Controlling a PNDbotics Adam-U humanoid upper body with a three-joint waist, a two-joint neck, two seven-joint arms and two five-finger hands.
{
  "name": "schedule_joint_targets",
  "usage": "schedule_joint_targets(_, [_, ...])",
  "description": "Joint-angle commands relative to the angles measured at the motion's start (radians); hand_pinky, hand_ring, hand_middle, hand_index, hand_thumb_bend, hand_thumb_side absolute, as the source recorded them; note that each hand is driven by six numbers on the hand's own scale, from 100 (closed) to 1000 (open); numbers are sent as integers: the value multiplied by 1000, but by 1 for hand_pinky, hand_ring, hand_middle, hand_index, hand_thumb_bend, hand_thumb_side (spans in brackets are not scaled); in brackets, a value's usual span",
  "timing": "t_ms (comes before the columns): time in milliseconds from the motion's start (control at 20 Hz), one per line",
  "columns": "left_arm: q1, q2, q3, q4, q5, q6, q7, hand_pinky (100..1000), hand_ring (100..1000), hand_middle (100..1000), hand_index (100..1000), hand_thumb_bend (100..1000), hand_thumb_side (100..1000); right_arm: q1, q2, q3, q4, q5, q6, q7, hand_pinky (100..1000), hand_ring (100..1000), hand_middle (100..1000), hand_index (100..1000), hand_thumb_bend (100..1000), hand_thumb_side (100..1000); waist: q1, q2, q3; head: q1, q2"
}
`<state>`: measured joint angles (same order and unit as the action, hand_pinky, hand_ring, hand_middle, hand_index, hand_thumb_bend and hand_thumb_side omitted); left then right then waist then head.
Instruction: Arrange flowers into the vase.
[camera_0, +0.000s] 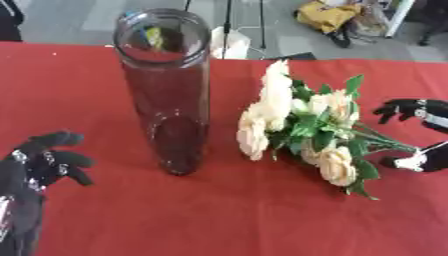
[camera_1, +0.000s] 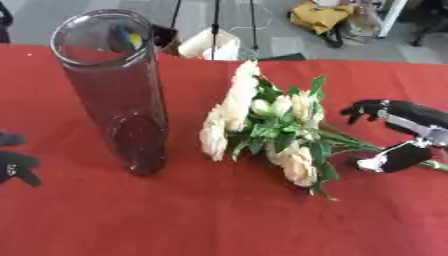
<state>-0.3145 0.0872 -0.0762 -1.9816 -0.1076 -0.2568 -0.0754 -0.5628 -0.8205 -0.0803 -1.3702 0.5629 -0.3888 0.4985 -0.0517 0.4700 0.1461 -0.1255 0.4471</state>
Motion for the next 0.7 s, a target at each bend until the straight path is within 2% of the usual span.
schedule_joint_targets(50, [-7, 7, -11, -18, 1, -2, -3, 455, 601, 700, 806, 136, 1000, -8, -20, 1, -4, 26, 2, -8, 792, 1000, 729, 931, 453, 443, 1, -18, 1, -3, -8])
schedule_joint_targets(300, [-8, 6, -11, -18, 1, -2, -4, 455, 601, 701, 806, 136, 1000, -8, -12, 10, 1, 40, -1, -8, 781, 1000, 706, 920, 455, 430, 2, -17, 3, -4, -9])
schedule_joint_targets(700, [-7, 5, -12, -18, 3, -1, -6, 456, 601, 701, 806, 137, 1000, -9, -5, 14, 5, 46, 8, -17, 715, 948, 635, 896, 436, 444, 4, -19, 0, -5, -15])
